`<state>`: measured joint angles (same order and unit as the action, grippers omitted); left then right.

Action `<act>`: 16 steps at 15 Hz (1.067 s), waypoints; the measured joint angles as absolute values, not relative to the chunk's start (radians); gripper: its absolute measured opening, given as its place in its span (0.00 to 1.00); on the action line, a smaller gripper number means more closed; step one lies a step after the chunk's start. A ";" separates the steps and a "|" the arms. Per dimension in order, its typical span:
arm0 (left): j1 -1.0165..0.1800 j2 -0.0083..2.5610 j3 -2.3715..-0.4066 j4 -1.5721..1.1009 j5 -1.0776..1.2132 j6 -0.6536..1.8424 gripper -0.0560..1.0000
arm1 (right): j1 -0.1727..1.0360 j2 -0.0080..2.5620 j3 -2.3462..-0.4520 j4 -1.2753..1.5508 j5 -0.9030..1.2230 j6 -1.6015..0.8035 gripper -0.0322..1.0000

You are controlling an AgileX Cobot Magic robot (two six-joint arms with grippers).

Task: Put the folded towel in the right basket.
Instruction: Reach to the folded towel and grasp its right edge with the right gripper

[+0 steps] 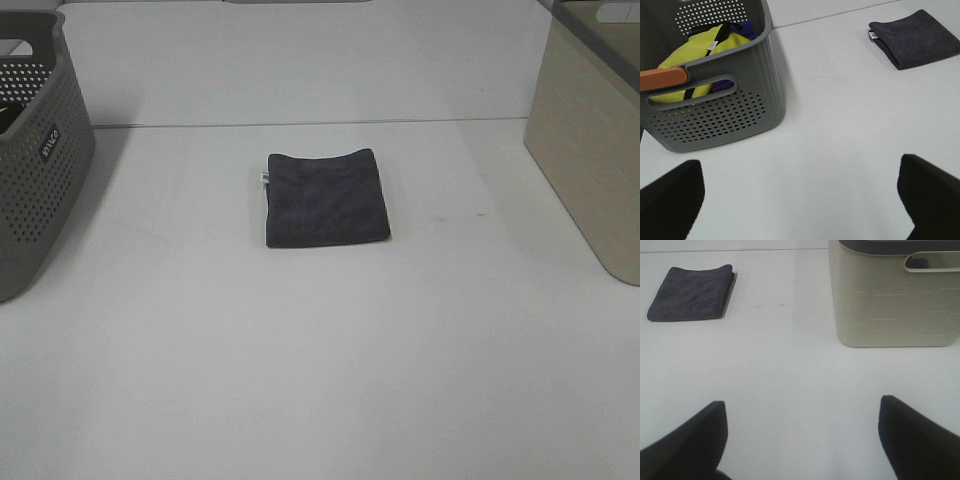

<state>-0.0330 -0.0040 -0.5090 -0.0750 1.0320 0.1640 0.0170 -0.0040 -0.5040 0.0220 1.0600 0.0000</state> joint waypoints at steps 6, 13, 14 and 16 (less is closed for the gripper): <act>-0.033 -0.004 -0.509 -0.075 1.032 0.164 0.99 | 0.017 -0.004 -0.504 0.022 1.060 0.000 0.77; -0.033 -0.004 -0.509 -0.075 1.032 0.164 0.99 | 0.017 -0.004 -0.504 0.022 1.060 0.000 0.77; -0.033 -0.004 -0.509 -0.075 1.032 0.164 0.99 | 0.017 -0.004 -0.504 0.022 1.060 0.000 0.77; -0.033 -0.004 -0.509 -0.075 1.032 0.164 0.99 | 0.017 -0.004 -0.504 0.022 1.060 0.000 0.77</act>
